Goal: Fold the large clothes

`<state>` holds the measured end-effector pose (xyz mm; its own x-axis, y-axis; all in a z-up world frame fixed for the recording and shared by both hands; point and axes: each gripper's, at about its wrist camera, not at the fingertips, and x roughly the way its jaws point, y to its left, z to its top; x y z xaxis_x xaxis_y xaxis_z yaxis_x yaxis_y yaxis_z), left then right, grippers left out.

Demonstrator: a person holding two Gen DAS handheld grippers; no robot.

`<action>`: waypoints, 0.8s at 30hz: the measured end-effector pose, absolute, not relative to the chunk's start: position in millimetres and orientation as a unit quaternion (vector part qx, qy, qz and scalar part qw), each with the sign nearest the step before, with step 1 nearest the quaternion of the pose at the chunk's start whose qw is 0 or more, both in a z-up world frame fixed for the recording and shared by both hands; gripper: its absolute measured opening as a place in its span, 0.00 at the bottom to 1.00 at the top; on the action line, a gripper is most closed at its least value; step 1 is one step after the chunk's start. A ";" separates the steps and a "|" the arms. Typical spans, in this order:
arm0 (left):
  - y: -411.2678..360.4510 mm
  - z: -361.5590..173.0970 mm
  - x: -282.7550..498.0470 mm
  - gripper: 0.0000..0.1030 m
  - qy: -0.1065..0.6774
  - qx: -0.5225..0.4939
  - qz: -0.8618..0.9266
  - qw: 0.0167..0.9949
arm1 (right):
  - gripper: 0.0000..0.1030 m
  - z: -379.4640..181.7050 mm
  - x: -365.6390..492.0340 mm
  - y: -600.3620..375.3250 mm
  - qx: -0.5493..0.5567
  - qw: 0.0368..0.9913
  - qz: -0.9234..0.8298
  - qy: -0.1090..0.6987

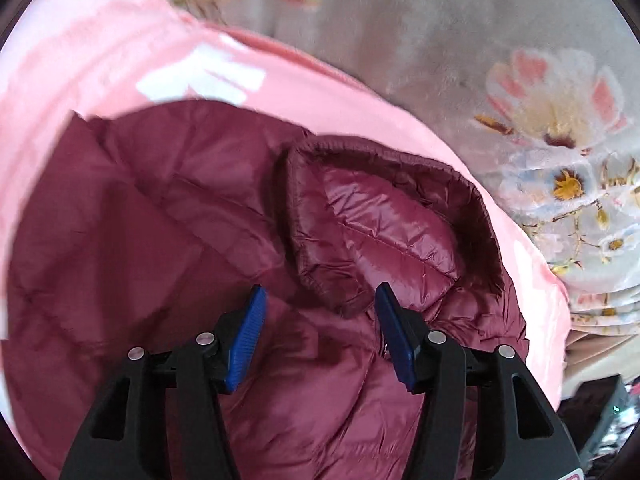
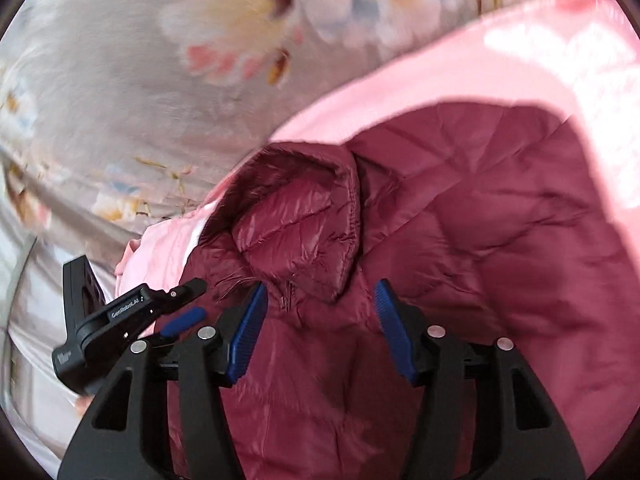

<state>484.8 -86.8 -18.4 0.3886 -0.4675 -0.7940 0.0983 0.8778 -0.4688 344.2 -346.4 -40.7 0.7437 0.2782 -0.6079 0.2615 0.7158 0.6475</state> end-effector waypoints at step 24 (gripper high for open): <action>-107.4 -52.5 444.3 0.13 0.432 0.044 -0.182 0.882 | 0.07 -63.3 333.5 -303.4 0.132 0.906 -0.034 0.401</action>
<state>444.3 -107.4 -52.5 0.5611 -0.2829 -0.7779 0.3581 0.9302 -0.0800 333.5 -303.4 -63.3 0.6756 0.0445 -0.7359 0.1674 0.9629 0.2119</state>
